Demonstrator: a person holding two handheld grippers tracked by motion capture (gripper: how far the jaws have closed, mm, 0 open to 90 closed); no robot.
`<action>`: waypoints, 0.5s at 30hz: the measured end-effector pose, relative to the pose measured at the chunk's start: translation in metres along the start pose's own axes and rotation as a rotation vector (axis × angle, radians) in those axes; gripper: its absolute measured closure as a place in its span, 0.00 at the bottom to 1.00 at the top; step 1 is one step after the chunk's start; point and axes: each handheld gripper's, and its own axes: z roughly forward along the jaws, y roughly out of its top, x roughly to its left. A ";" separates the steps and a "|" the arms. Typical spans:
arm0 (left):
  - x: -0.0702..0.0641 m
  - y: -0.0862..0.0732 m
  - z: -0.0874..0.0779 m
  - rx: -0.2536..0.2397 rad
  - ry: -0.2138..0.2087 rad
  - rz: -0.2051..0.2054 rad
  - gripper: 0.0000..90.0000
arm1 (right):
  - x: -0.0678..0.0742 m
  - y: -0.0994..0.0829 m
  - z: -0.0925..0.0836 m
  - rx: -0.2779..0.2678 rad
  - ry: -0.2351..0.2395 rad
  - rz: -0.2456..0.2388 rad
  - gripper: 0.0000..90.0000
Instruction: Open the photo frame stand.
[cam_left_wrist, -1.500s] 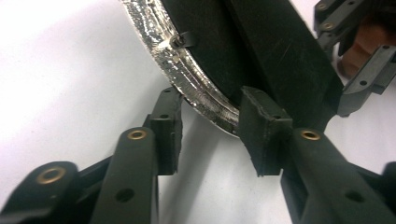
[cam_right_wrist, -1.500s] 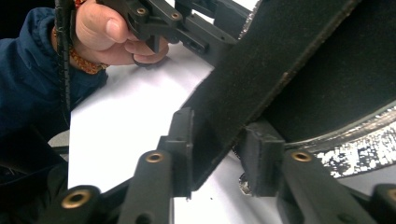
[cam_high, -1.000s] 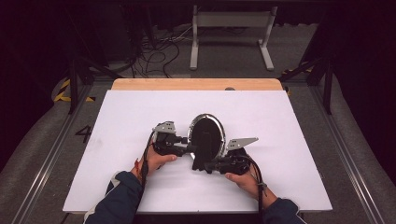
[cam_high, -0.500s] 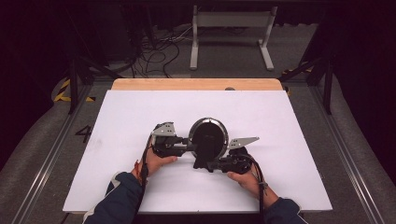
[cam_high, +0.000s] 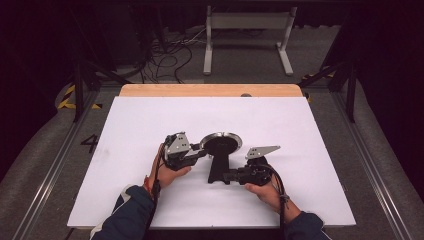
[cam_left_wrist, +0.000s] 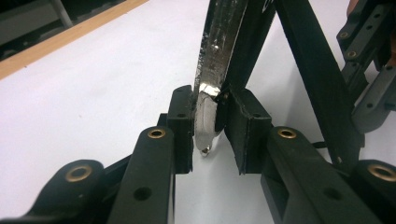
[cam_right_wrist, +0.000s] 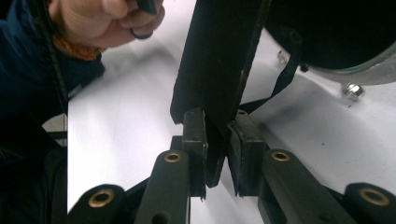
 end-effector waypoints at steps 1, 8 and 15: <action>-0.001 0.000 0.000 0.001 0.005 0.006 0.81 | 0.000 0.001 -0.001 -0.001 -0.002 0.000 0.87; -0.006 0.001 0.000 0.013 0.041 0.054 0.82 | 0.000 0.000 -0.004 0.003 -0.020 -0.008 0.86; -0.012 -0.001 0.000 0.017 0.092 0.103 0.84 | -0.004 -0.002 -0.009 0.002 -0.032 -0.001 0.86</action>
